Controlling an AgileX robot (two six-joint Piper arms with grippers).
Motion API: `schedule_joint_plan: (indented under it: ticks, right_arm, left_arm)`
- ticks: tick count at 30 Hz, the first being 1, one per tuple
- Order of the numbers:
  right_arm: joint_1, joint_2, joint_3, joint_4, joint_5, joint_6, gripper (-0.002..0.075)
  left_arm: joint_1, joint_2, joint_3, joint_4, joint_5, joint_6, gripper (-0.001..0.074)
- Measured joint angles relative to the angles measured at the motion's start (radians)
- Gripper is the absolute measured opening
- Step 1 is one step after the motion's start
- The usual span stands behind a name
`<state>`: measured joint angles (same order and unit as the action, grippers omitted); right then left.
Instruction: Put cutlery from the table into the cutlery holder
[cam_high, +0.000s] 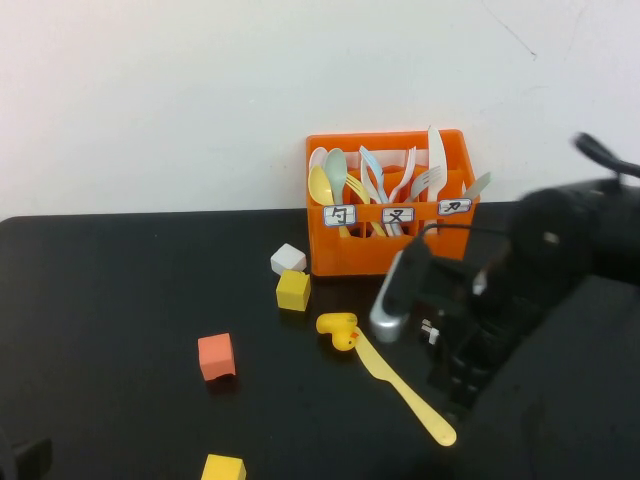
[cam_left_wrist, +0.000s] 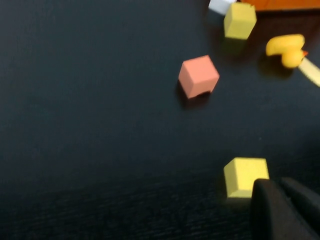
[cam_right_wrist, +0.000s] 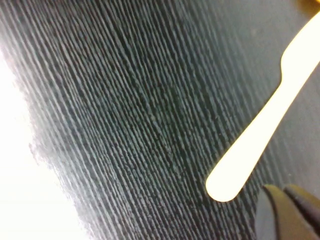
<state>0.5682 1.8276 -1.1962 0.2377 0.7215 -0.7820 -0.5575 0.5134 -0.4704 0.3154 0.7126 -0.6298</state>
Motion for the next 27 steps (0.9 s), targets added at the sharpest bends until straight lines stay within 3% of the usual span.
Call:
schedule_joint_plan:
  ticks: [5, 11, 14, 27]
  right_arm:
    - [0.0, 0.134, -0.141, -0.016, 0.125, 0.009, 0.0128]
    - [0.0, 0.204, -0.176, -0.023, 0.086, 0.026, 0.0379]
    - [0.0, 0.23, -0.176, -0.023, 0.037, 0.027, 0.0456]
    - [0.0, 0.323, -0.184, -0.055, -0.085, 0.028, 0.0493]
  left_arm:
    - [0.0, 0.0, 0.028, 0.003, 0.0, 0.0, -0.0001]
    - [0.0, 0.0, 0.03, 0.003, -0.011, 0.0, -0.0001]
    - [0.0, 0.0, 0.03, 0.003, -0.024, 0.0, -0.0001]
    - [0.0, 0.0, 0.03, 0.047, -0.045, 0.0, -0.0001]
